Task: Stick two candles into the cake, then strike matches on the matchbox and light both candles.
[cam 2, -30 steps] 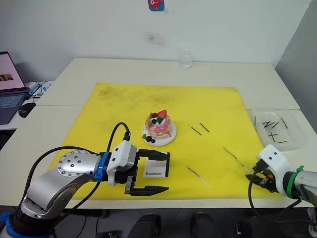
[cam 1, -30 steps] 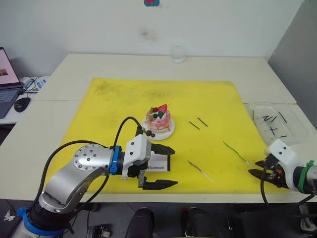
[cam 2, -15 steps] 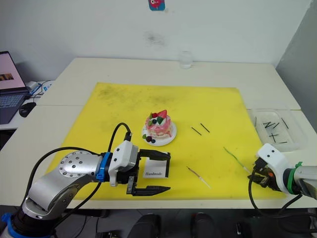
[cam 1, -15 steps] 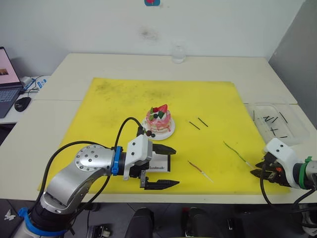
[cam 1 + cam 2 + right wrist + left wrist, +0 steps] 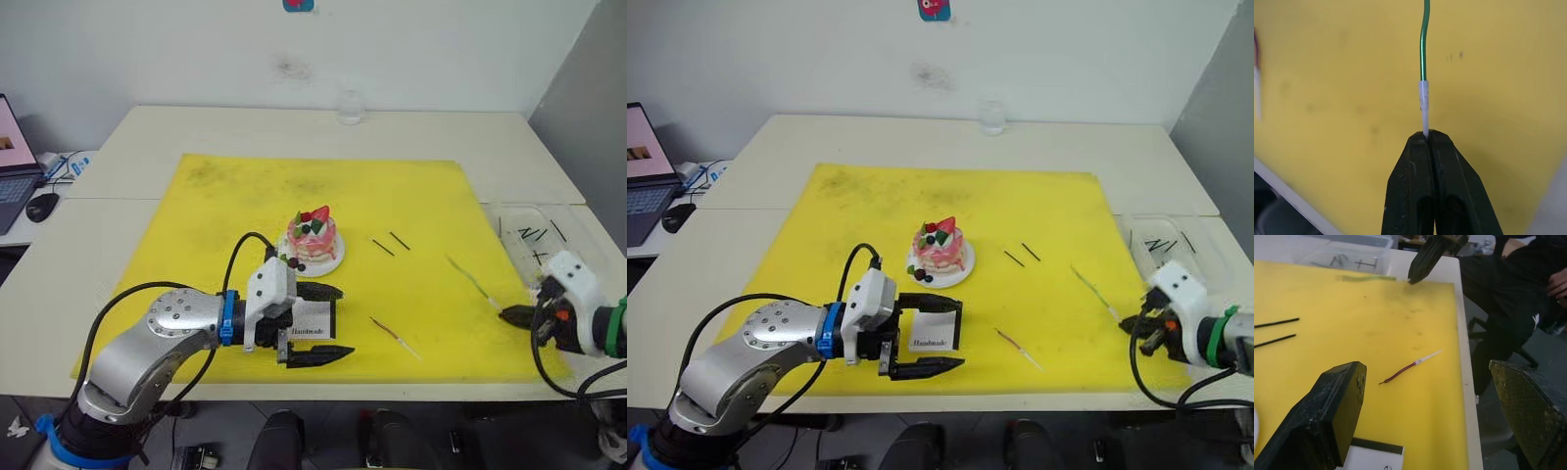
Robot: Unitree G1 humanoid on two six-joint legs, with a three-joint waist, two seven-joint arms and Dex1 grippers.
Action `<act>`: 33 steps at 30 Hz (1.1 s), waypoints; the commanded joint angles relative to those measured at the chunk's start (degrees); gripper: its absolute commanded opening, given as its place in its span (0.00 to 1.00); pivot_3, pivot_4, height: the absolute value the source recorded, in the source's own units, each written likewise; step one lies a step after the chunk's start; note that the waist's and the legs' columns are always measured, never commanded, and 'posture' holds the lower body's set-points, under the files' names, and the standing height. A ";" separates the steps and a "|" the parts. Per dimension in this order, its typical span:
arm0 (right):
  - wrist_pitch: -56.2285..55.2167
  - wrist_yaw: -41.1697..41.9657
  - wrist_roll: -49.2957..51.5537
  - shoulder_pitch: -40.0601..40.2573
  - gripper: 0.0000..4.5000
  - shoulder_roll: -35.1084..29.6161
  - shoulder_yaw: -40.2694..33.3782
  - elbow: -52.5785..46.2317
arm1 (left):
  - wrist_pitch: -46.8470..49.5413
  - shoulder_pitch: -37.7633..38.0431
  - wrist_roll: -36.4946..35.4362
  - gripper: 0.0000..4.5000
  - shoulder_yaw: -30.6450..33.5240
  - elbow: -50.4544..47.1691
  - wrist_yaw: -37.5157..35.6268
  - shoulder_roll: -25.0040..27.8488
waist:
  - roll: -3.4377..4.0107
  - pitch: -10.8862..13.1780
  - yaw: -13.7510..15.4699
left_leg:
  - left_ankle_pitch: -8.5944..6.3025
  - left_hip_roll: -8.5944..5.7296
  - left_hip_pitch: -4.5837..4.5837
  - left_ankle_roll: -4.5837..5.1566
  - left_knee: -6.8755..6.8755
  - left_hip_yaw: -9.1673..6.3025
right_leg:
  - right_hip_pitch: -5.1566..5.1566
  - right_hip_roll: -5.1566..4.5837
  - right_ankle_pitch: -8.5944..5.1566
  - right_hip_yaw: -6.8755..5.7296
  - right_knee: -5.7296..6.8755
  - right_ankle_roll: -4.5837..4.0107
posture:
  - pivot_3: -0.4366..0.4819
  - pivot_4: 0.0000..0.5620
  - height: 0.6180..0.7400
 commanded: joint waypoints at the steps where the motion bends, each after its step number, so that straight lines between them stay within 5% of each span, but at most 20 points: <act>1: 5.81 -2.65 11.26 -8.62 0.01 5.15 -5.73 -2.32 | 8.03 -2.52 -11.24 1.00 5.43 0.81 5.22 -2.46 | -0.01 0.01 -0.01 | 0.00 0.00 0.00 0.00 0.00 -0.02 | 0.00 0.02 0.00 -0.02 0.02 0.00 | 0.48 0.27 1.00; 9: 9.13 -23.12 39.34 -24.67 0.01 22.73 -2.32 -1.52 | 21.10 -11.63 -42.56 1.00 10.88 9.47 22.62 -9.62 | -0.08 0.04 -0.13 | 0.00 0.02 -0.07 0.01 0.03 -0.15 | 0.01 0.20 -0.02 -0.01 0.05 0.04 | 0.48 0.27 1.00; 14: 1.45 -33.51 56.84 -26.35 0.01 20.99 6.37 1.62 | 18.25 -15.37 -53.63 1.00 10.93 12.63 31.26 -13.49 | -0.07 0.04 -0.08 | 0.00 -0.01 -0.12 0.01 0.02 -0.14 | -0.02 0.02 -0.10 0.10 0.07 0.17 | 0.48 0.27 1.00; 22: -8.70 -40.46 68.63 -27.11 0.01 14.89 16.12 1.99 | 16.47 -17.02 -58.43 1.00 9.97 13.83 34.13 -14.53 | -0.07 0.04 -0.11 | 0.01 -0.10 -0.08 0.02 0.06 0.02 | 0.01 -0.03 -0.07 0.16 0.07 0.23 | 0.48 0.27 1.00; 26: -11.47 -40.99 69.71 -27.14 0.00 13.29 18.41 1.52 | 17.14 -17.22 -60.17 0.82 9.48 14.12 33.74 -13.93 | -0.08 0.04 -0.10 | 0.01 -0.08 -0.07 0.02 0.05 0.01 | 0.01 0.06 -0.07 0.13 0.08 0.23 | 0.48 0.27 1.00; 33: -14.46 -40.91 70.53 -26.74 0.00 11.28 20.68 0.53 | 17.24 -17.58 -60.72 0.35 8.71 14.61 33.25 -13.06 | -0.07 0.04 -0.04 | 0.01 -0.04 -0.09 0.02 0.04 0.02 | 0.00 0.06 -0.07 0.15 0.04 0.23 | 0.48 0.27 1.00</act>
